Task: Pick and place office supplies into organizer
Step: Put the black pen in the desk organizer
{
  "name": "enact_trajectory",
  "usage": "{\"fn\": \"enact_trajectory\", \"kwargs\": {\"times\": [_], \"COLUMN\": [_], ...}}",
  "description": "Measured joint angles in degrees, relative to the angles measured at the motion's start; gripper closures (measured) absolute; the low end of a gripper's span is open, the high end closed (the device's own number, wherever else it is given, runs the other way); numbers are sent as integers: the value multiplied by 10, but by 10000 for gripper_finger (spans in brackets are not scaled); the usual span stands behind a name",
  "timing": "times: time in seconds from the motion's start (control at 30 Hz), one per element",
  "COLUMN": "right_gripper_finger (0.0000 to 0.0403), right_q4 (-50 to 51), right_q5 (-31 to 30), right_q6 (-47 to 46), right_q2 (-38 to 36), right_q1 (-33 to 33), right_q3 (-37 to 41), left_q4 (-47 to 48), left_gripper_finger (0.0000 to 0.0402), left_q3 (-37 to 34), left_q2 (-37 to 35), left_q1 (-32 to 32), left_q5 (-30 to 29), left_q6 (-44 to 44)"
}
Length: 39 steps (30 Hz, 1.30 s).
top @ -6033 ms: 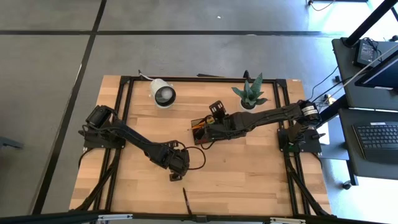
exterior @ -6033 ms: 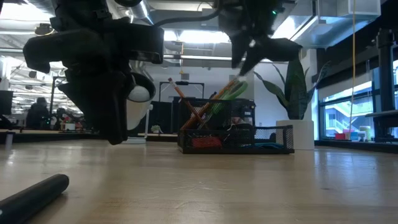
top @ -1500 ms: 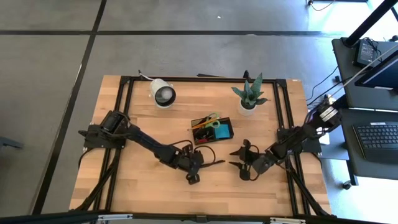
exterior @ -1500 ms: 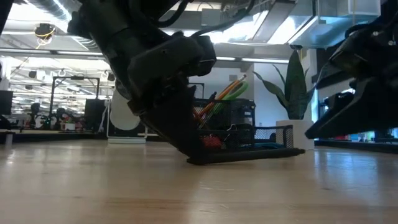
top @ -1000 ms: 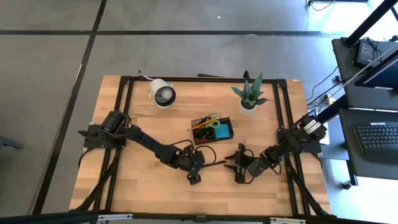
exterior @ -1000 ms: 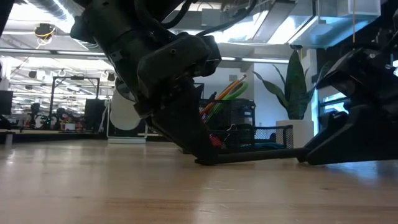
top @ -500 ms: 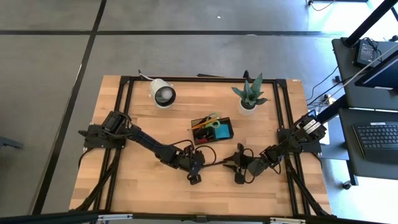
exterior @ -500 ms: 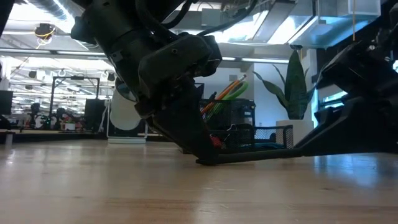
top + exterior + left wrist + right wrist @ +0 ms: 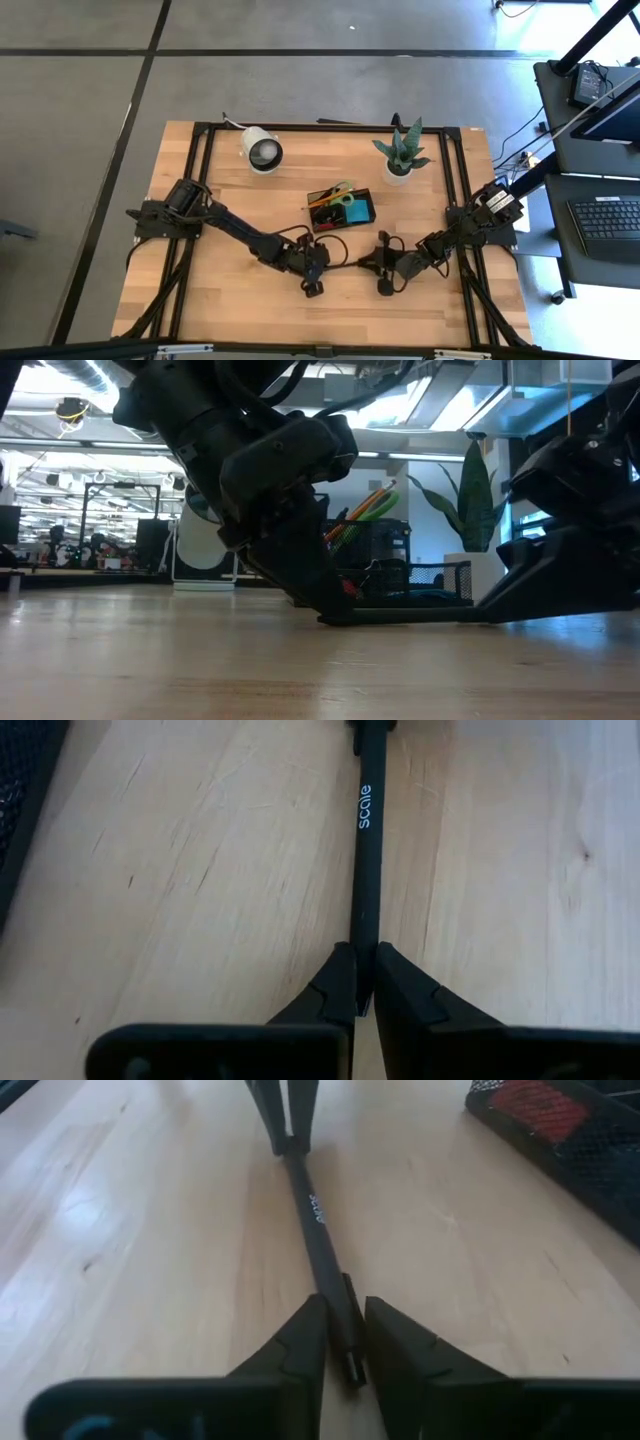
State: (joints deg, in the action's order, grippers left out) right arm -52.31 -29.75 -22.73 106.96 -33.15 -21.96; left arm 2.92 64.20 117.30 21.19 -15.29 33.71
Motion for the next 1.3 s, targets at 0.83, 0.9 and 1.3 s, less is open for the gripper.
{"fn": "enact_trajectory", "kwargs": {"times": [0.83, 0.9, 1.3], "right_gripper_finger": [365, 365, 365], "right_q4": [90, 124, 764], "right_q5": [6, 5, 10], "right_q6": [53, 62, 138], "right_q2": [-96, -127, -244], "right_q1": [19, 21, 40], "right_q3": [0, -2, -295], "left_q4": [110, 162, 367], "left_gripper_finger": [280, 279, 279], "left_q3": [-5, -4, -4], "left_q2": [-155, -159, -160], "left_q1": [48, 60, 72], "left_q5": [-75, -108, -137], "left_q6": [-47, -12, 166]}}
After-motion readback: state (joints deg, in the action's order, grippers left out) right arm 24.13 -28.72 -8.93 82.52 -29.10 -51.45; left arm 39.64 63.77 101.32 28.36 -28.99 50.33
